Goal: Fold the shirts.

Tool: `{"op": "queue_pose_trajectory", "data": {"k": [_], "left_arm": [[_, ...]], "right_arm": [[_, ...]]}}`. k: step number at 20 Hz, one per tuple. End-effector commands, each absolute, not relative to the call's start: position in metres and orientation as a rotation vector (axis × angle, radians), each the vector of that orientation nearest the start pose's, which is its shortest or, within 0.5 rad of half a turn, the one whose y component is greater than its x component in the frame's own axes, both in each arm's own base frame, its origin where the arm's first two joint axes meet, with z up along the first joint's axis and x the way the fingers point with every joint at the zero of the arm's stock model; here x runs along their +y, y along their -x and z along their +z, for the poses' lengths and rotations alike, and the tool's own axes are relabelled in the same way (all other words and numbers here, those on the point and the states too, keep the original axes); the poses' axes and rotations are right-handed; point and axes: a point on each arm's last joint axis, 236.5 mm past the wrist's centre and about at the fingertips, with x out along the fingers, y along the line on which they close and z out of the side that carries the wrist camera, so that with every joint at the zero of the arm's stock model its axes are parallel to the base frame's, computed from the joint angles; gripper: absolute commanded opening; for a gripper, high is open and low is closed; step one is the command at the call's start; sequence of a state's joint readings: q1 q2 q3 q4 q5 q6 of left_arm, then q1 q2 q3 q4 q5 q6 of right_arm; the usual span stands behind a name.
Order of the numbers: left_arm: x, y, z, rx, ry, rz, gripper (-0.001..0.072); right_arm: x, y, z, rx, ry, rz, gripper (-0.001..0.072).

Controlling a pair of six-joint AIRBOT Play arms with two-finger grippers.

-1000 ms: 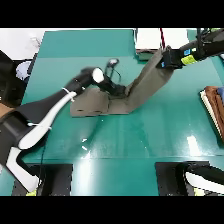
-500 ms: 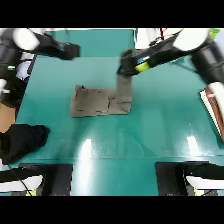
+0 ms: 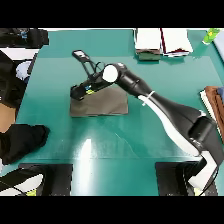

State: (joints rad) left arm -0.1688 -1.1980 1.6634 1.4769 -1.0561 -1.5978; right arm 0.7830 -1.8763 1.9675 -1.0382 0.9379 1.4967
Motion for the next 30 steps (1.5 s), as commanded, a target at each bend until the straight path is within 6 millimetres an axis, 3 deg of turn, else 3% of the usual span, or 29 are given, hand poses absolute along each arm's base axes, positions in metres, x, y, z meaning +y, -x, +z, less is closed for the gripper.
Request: {"op": "queue_pose_trajectory", "data": {"k": [1,4,7,8,9,10,12,15,19,23,24,25,26,27,30], "left_arm": [[-0.092,-0.443,0.265,0.626,0.008,-0.221,0.0026],[-0.091,-0.437,0.257,0.669,0.005,-0.222,0.0026],[-0.098,-0.433,0.254,0.688,0.025,-0.246,0.0027],[-0.100,-0.431,0.254,0.692,0.032,-0.255,0.0027],[-0.102,-0.431,0.254,0.693,0.033,-0.262,0.0026],[-0.102,-0.431,0.253,0.693,0.032,-0.264,0.0026],[-0.103,-0.431,0.254,0.693,0.034,-0.266,0.0026],[-0.104,-0.431,0.254,0.693,0.041,-0.272,0.0026],[-0.107,-0.430,0.253,0.699,0.047,-0.281,0.0027],[-0.107,-0.425,0.248,0.729,0.044,-0.283,0.0027],[-0.107,-0.425,0.247,0.729,0.045,-0.284,0.0026],[-0.107,-0.425,0.248,0.729,0.046,-0.284,0.0026],[-0.108,-0.425,0.248,0.729,0.049,-0.288,0.0026],[-0.111,-0.424,0.248,0.729,0.057,-0.297,0.0026],[-0.126,-0.421,0.250,0.724,0.051,-0.333,0.0025]], "right_arm": [[0.496,-0.381,0.092,0.939,-0.073,1.014,0.0524],[0.413,-0.396,0.076,1.073,-0.077,0.892,0.0520],[0.295,-0.403,0.028,1.253,-0.009,0.645,0.0483],[0.260,-0.404,0.014,1.294,-0.026,0.561,0.0514],[0.238,-0.404,0.005,1.322,-0.084,0.513,0.0631],[0.224,-0.403,-0.003,1.347,-0.163,0.481,0.0636],[0.216,-0.405,-0.016,1.368,-0.318,0.457,0.0636],[0.225,-0.410,-0.034,1.365,-0.411,0.433,0.0632],[0.265,-0.408,-0.060,1.427,-0.391,0.465,0.0629],[0.297,-0.402,-0.086,1.486,-0.365,0.485,0.0574],[0.304,-0.403,-0.087,1.478,-0.358,0.495,0.0538],[0.309,-0.407,-0.086,1.460,-0.352,0.502,0.0407],[0.312,-0.413,-0.083,1.426,-0.344,0.505,0.0242],[0.312,-0.418,-0.080,1.399,-0.311,0.505,0.0019],[0.299,-0.437,-0.061,1.320,-0.203,0.494,0.0018]]}}
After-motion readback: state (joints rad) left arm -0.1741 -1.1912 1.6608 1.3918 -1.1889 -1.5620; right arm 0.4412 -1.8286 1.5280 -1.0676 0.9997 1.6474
